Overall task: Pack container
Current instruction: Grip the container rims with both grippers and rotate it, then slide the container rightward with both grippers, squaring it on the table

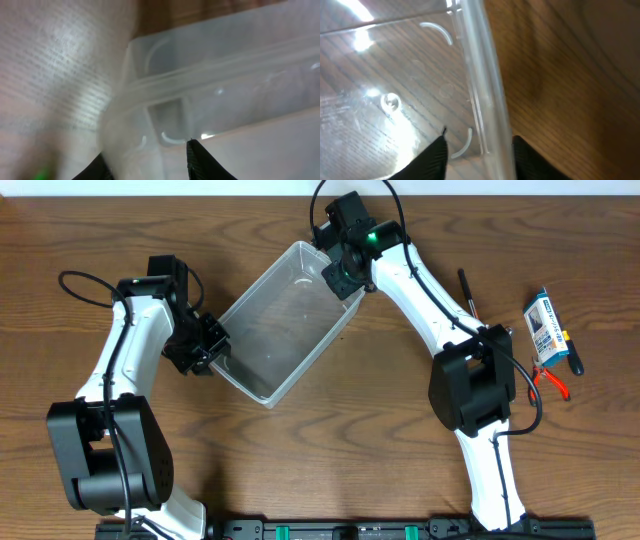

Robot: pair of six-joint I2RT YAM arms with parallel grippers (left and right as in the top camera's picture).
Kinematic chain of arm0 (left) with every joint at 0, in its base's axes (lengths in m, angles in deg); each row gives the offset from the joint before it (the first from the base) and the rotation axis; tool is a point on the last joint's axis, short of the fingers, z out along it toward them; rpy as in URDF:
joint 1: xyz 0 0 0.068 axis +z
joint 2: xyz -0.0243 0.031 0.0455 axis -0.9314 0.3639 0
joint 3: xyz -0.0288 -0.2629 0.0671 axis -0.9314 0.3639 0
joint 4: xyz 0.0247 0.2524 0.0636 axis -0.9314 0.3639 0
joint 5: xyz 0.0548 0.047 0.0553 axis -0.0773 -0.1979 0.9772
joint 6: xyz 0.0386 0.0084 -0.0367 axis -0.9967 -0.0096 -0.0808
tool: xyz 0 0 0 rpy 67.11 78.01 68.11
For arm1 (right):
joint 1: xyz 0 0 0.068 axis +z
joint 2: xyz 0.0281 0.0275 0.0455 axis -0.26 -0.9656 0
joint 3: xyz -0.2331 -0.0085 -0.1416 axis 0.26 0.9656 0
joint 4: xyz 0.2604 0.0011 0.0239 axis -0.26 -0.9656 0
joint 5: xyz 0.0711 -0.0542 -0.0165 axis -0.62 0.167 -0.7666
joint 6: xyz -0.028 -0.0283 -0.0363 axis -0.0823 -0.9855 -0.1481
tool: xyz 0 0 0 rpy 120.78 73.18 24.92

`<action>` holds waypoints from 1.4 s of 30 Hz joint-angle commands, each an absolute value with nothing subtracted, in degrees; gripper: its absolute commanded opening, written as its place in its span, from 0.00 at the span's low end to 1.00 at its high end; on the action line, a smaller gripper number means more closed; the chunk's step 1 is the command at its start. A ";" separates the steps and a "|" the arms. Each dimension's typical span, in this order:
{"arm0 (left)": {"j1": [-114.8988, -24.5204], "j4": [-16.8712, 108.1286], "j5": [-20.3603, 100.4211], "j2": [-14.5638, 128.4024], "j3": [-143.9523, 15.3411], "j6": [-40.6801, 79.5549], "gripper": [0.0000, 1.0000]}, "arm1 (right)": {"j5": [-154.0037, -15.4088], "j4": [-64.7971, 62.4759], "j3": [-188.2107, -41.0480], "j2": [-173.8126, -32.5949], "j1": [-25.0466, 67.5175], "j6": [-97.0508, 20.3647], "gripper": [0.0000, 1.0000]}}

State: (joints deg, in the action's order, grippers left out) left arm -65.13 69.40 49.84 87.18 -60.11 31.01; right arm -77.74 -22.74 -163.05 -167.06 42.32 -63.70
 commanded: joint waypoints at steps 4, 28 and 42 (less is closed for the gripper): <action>-65.11 67.41 50.54 87.40 -59.98 32.04 0.34 | -77.70 -23.29 -163.67 -167.56 42.47 -63.68 0.31; -65.17 58.60 50.54 87.42 -59.98 29.31 0.06 | -76.39 -25.00 -163.67 -167.56 41.92 -63.13 0.08; -69.06 49.84 50.06 87.42 -59.98 21.11 0.06 | -76.41 -27.64 -163.69 -167.56 37.88 -61.47 0.07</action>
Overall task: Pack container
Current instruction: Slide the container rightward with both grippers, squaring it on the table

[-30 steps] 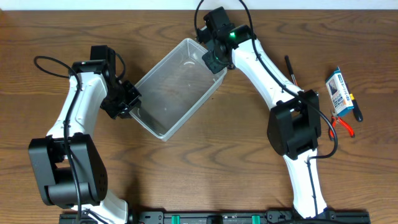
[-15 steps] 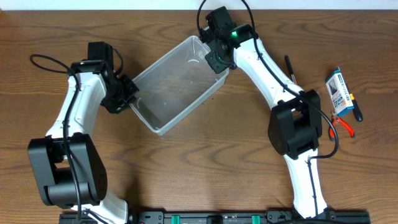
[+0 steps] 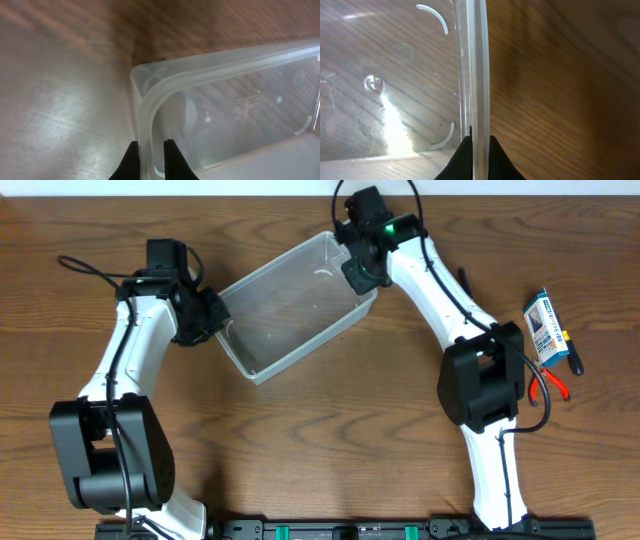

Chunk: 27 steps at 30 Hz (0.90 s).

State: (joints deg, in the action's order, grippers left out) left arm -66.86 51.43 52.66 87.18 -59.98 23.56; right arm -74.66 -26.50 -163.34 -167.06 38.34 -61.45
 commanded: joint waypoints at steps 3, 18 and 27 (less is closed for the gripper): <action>-70.51 48.13 50.06 87.42 -59.98 21.11 0.06 | -76.41 -28.73 -163.69 -167.56 37.01 -61.42 0.05; -74.86 45.49 46.17 87.42 -64.81 20.69 0.06 | -72.76 -31.73 -163.69 -162.16 33.36 -59.74 0.01; -74.86 44.20 46.17 87.46 -64.94 20.69 0.06 | -72.46 -37.08 -163.69 -158.73 30.36 -56.94 0.03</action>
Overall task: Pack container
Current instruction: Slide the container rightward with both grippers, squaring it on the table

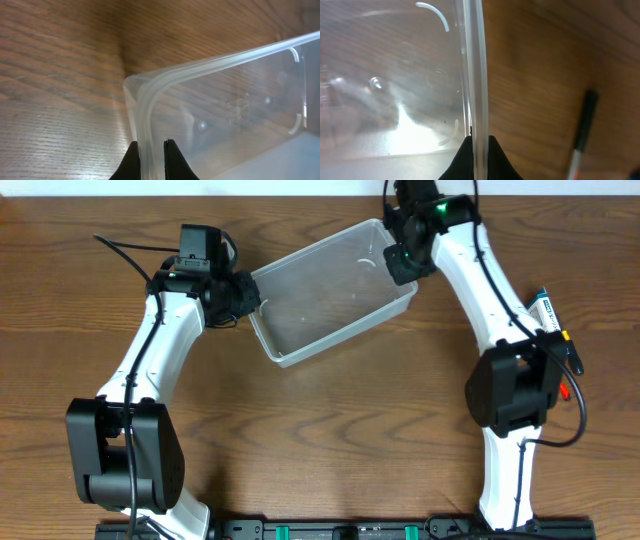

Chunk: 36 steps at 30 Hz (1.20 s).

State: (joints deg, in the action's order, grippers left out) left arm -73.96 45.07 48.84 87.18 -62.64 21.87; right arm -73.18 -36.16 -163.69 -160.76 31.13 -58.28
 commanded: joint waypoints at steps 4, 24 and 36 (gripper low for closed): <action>-75.12 42.45 46.17 87.51 -64.94 20.74 0.06 | -72.54 -39.75 -163.69 -158.73 28.92 -56.94 0.04; -79.10 36.42 46.19 88.03 -64.94 21.85 0.06 | -72.39 -43.68 -163.69 -158.73 25.53 -55.46 0.02; -79.10 36.18 46.19 88.03 -64.92 22.49 0.06 | -71.95 -45.67 -163.62 -158.75 24.13 -54.60 0.05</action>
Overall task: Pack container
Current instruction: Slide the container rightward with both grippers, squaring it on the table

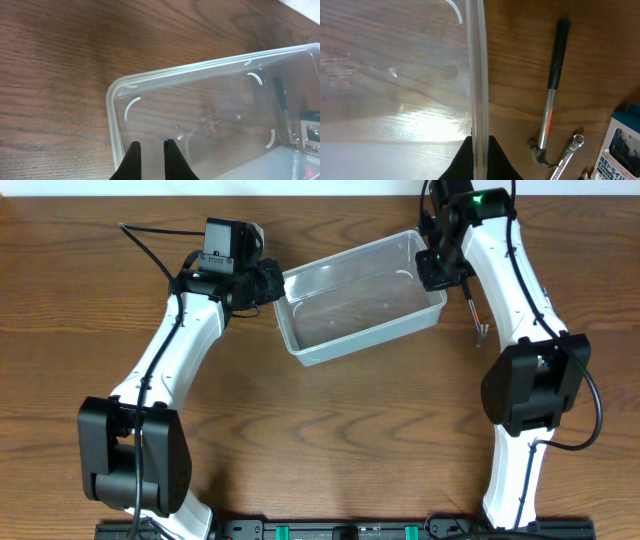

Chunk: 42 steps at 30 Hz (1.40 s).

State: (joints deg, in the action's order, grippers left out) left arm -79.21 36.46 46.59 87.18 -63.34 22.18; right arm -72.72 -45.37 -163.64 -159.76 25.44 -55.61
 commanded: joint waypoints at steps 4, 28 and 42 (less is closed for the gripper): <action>-79.10 36.20 46.19 88.03 -64.92 22.49 0.06 | -71.95 -46.00 -163.47 -158.75 22.99 -54.60 0.05; -79.10 41.27 46.24 88.03 -64.92 22.42 0.06 | -74.36 -43.99 -155.01 -158.75 21.88 -54.65 0.14; -79.10 45.64 51.29 88.03 -64.92 21.13 0.06 | -76.26 -45.37 -155.01 -158.75 25.31 -53.95 0.20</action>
State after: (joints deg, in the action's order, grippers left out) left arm -79.21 45.68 50.04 87.20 -63.43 22.07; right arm -74.88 -44.84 -155.34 -159.76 23.87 -55.19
